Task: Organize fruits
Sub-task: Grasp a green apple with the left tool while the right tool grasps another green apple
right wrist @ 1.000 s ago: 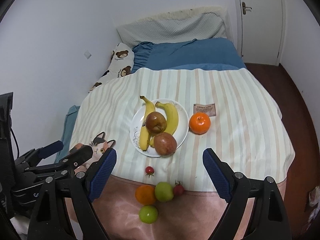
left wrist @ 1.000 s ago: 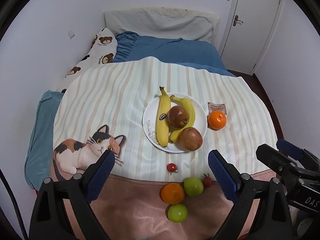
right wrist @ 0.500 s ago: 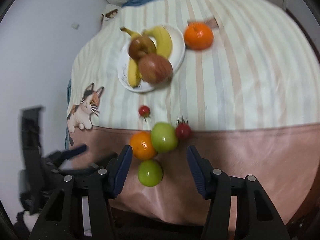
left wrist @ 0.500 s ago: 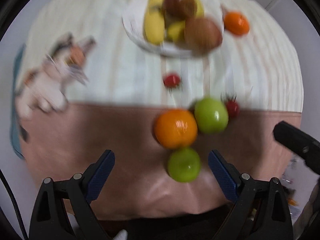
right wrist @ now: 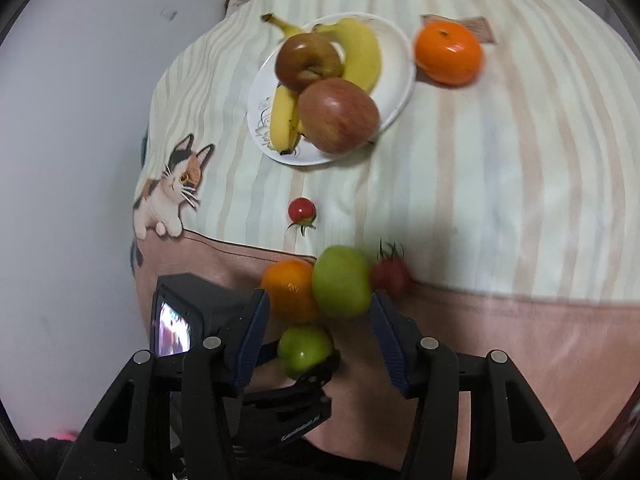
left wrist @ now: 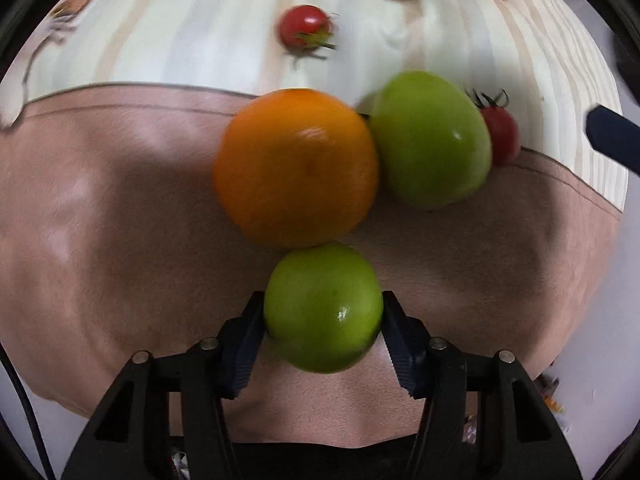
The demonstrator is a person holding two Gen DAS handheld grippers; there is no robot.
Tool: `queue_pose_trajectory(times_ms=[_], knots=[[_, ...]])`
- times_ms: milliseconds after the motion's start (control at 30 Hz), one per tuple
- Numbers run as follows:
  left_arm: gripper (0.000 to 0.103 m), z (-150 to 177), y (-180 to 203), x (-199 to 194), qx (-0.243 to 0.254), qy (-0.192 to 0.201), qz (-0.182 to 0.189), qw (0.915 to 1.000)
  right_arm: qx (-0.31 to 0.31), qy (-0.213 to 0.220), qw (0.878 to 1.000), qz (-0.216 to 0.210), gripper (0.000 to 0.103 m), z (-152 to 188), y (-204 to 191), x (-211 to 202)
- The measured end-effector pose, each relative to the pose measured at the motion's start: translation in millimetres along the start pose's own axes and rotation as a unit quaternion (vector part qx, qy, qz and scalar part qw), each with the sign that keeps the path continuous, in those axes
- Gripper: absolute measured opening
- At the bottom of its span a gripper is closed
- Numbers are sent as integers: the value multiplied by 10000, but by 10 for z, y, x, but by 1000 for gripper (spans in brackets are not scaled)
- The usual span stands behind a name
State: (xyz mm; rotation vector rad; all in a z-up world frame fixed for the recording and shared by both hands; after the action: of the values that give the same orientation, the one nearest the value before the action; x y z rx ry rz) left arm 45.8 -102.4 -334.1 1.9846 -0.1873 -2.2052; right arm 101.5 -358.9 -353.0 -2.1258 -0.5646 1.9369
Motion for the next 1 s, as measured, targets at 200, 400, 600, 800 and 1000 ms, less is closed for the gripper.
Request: queue_pose_trajectory(times_ms=[200,400,600,800,1000], knots=[[53,96,-519,-338,-612,514,-519,9955,-875,-455,9943,403,56,-118,-199,251],[53,-26,-1113,-507,-1322,667,-591,9872,-1666,-915,9775,909,56,-88,-346,645],[54,-167,-1131,-426,-1161,543,-668,9895,-2266,-1238,9573,1300,56,-36,-387,885],[54,-168,-1109,-213,-1014,304,-839,9908,-2258,-1482,9547,1246,56,-34,-362,1077],[54,-381,-1213,-264,-1019,258,-789,9913,-1885,-1526,9625,1216,56,-18,-330,1090]])
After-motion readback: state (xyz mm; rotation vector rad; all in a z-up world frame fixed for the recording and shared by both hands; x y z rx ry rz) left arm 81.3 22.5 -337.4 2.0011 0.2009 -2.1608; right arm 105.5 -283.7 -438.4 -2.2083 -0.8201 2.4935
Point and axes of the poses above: each gripper's, at about its wrist camera, not at the fingertips, and x roughly the way its jaws point, y to its right, z to its underside, the point moved 4 cm from there along x, roughly the way its jaws point, and after that the axes turned 3 degrees about z, right-handed, at the moved point
